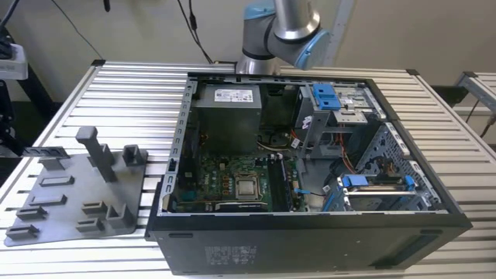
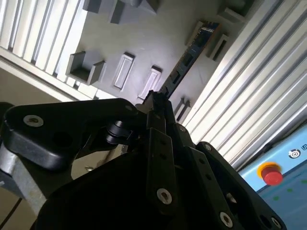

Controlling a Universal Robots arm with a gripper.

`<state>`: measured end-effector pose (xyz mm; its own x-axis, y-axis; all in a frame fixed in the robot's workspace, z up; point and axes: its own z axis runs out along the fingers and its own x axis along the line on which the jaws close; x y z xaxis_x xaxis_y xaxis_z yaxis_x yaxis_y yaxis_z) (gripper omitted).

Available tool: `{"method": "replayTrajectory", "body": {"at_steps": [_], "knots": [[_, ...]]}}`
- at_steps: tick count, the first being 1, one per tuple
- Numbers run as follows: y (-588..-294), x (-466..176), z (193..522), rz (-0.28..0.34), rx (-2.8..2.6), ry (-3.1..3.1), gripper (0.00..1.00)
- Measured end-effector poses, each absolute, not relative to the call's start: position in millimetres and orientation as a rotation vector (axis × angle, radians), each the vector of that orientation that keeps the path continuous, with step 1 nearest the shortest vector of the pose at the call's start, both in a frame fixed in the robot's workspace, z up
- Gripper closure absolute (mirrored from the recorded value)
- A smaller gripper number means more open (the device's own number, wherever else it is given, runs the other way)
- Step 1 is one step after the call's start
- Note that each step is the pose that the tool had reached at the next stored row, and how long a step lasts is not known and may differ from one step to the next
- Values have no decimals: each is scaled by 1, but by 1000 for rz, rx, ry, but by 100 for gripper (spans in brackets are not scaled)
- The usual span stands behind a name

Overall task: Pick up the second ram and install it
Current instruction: 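Pick up the second ram and move it above second insertion slot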

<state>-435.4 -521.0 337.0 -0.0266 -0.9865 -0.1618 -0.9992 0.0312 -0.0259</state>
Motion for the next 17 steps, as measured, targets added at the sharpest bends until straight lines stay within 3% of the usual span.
{"method": "replayTrajectory", "body": {"at_steps": [9, 17], "knots": [[-520, -435, 348, 99, -2110, 2180, 85], [-519, -433, 360, 124, -2120, 2194, 85]]}}
